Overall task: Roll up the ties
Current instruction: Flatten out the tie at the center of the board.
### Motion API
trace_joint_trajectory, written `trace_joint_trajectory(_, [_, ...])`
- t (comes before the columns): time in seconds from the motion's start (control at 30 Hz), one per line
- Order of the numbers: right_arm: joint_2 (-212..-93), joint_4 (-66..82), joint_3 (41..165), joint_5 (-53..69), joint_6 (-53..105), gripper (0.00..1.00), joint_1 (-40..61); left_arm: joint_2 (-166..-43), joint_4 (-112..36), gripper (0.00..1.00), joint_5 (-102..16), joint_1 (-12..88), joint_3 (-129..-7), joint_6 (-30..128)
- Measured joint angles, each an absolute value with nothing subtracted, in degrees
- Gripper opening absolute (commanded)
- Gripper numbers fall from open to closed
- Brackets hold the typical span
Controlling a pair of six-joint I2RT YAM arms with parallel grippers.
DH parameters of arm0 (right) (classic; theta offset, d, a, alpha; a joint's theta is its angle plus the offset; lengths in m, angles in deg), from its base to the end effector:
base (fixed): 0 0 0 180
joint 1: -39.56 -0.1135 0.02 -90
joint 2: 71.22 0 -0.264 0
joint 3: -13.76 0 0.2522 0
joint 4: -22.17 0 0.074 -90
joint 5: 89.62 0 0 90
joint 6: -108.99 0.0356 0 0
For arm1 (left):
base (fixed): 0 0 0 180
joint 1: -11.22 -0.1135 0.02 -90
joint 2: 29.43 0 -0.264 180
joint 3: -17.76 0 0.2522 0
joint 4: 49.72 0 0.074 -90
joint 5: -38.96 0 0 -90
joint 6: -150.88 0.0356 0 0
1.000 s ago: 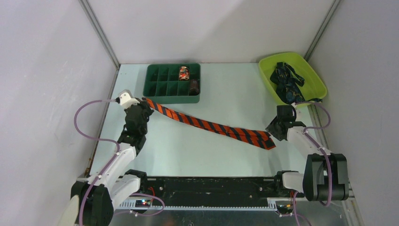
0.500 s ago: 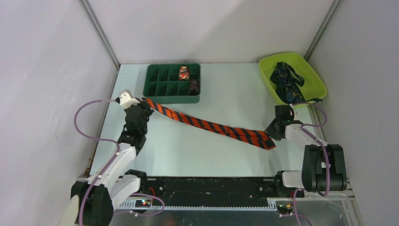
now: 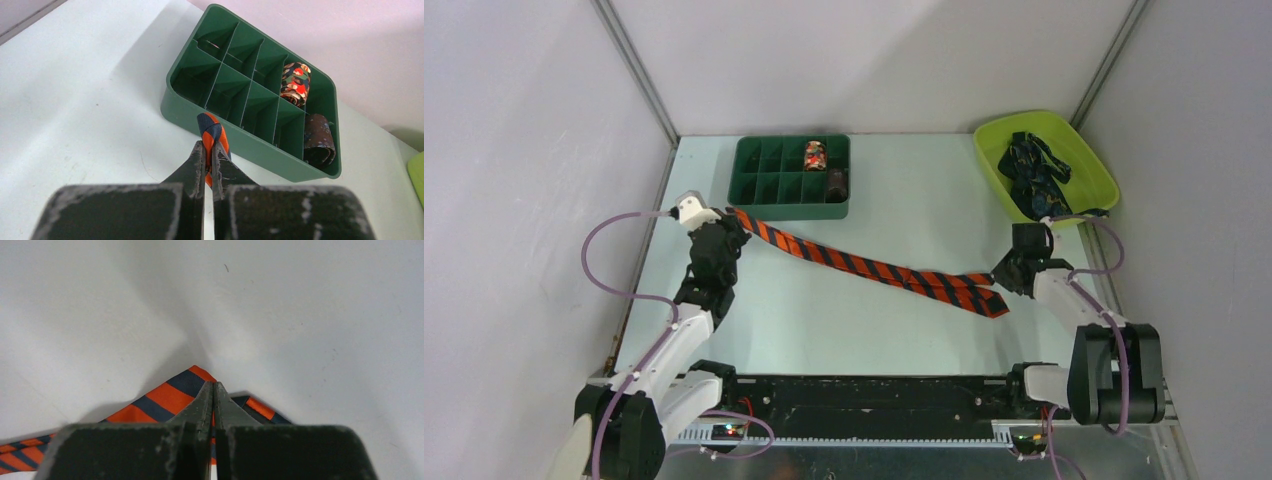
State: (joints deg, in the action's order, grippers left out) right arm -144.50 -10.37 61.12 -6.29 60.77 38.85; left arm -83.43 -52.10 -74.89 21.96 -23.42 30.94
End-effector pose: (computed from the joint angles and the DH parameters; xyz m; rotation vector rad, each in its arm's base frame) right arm 0.2281 -0.0013 0.1629 0.9466 2.4057 0.1241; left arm 0.2144 -0.0260 0.2518 -0.5828 1.6393 -0.1566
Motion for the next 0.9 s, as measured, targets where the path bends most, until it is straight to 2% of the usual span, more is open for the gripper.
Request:
trace_joint_trajectory(0.67, [-127.4,-20.3,55.9,-8.8,66.2,0.0,36.6,-84.0,-52.1,0.0,-74.9,21.9,-23.4,30.8])
trace_joint_trajectory(0.9, [-125.7,-22.9,55.3,-10.7,68.1,0.0,36.4,-84.1,-52.1,0.0,-74.9,22.0,-23.4,30.7])
